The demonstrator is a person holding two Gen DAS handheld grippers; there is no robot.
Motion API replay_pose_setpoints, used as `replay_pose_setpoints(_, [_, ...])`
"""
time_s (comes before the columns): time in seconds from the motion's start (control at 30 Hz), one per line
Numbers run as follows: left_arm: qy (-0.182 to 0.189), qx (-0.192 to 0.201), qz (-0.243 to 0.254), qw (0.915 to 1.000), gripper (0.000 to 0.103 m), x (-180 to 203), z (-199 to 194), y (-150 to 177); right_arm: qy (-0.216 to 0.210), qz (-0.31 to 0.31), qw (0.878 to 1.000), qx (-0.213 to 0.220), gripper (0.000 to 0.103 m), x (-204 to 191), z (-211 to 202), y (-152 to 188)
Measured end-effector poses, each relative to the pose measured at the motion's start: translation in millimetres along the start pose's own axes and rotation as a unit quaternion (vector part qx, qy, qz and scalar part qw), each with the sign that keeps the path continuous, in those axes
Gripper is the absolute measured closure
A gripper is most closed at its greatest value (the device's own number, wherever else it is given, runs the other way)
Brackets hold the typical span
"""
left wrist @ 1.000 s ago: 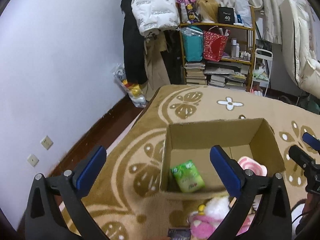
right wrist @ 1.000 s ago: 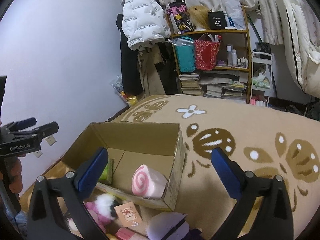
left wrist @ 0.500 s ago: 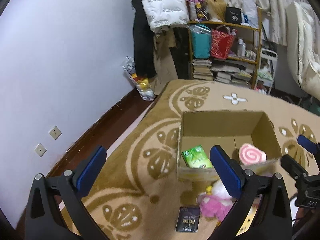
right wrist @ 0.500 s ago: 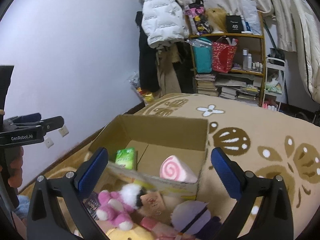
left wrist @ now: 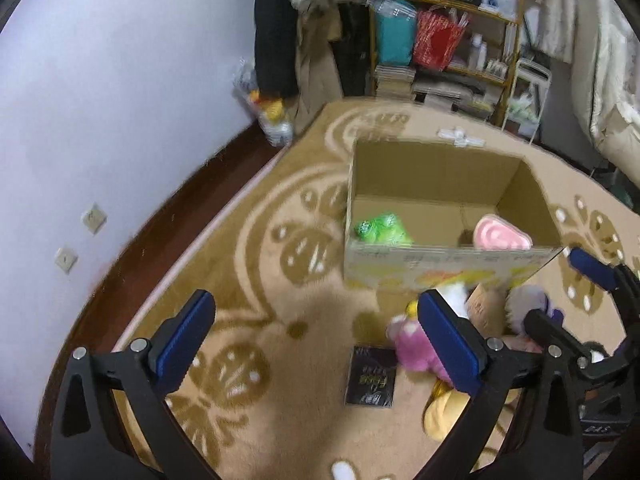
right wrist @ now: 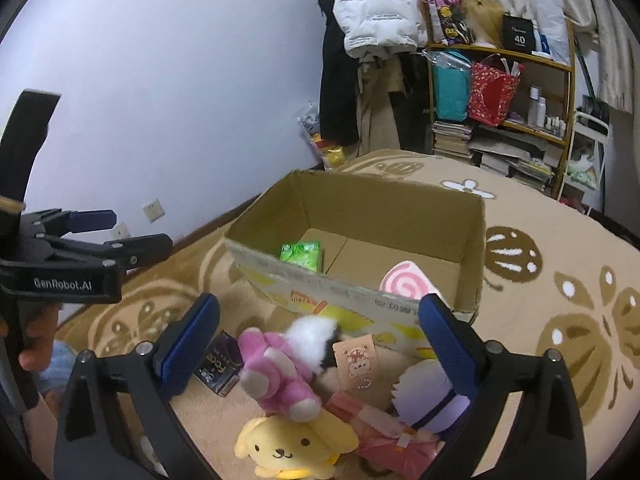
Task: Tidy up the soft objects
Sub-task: 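Withdraw both tools from the box back toward the pile, then grasp the black Face tissue pack with the left tool while the right tool grasps the pink plush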
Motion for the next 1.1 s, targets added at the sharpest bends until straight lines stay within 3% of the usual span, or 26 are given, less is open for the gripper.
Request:
replay_pose_setpoints(0.1, [-0.006,-0.026,0.016,0.9995,0.003,3,14,11,-0.003,-0.002,1.000,-0.012,0.000,-3,7,10])
replay_pose_setpoints(0.37, [0.045,-0.090,0.021,0.9947,0.003,14,41,25,-0.018,-0.015,0.997,-0.073,0.002,-8,32,38])
replay_pose_setpoints(0.43, [0.052,-0.105,0.022,0.9929,0.003,16,47,28,-0.020,-0.025,0.996,-0.087,0.012,-11,38,44])
replay_pose_setpoints(0.57, [0.066,-0.135,0.025,0.9883,0.003,20,60,34,-0.023,-0.045,0.993,-0.111,0.021,-17,49,55])
replay_pose_setpoints(0.73, [0.084,-0.167,0.026,0.9820,0.003,24,77,45,-0.022,-0.070,0.989,-0.130,0.044,-21,61,62])
replay_pose_setpoints(0.87, [0.102,-0.188,0.030,0.9763,0.003,33,91,53,-0.032,-0.072,0.988,-0.133,0.045,-21,64,63])
replay_pose_setpoints(1.1, [0.094,-0.209,0.038,0.9727,0.003,37,107,59,-0.039,-0.078,0.985,-0.151,0.045,-19,70,67])
Point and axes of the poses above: each gripper's, at about its wrist camera, not at the fingertips, and z roughly the way its jaws point, x to its right, y to its underside, the point moved 4 cm from there along z, roughly the way its jaws point, and after that the axes turned 6 degrees about z, right-handed, at the moved point
